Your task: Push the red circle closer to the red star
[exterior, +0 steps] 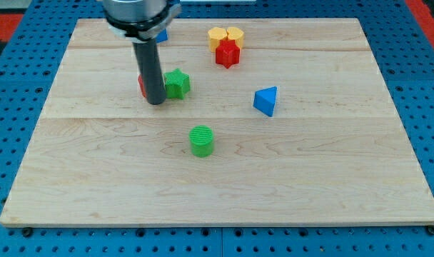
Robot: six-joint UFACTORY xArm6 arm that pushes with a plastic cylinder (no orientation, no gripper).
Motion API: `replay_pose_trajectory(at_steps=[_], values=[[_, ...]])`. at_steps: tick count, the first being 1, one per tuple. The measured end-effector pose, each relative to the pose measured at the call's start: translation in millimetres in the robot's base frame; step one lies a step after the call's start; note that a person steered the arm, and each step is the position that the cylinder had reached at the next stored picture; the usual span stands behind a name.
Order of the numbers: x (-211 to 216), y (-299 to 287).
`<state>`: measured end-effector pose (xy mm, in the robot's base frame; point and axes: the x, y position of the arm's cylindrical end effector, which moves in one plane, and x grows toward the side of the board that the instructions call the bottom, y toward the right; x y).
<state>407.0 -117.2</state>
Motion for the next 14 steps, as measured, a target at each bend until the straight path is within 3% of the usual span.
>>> replay_pose_trajectory(at_steps=[2, 4, 5, 6, 7, 10, 14], values=[[-11.9, -7.6], [-43.0, 52.0], [-27.6, 45.0], [-9.3, -15.7], [-29.3, -28.7], [-94.1, 46.1], [-97.0, 93.8]])
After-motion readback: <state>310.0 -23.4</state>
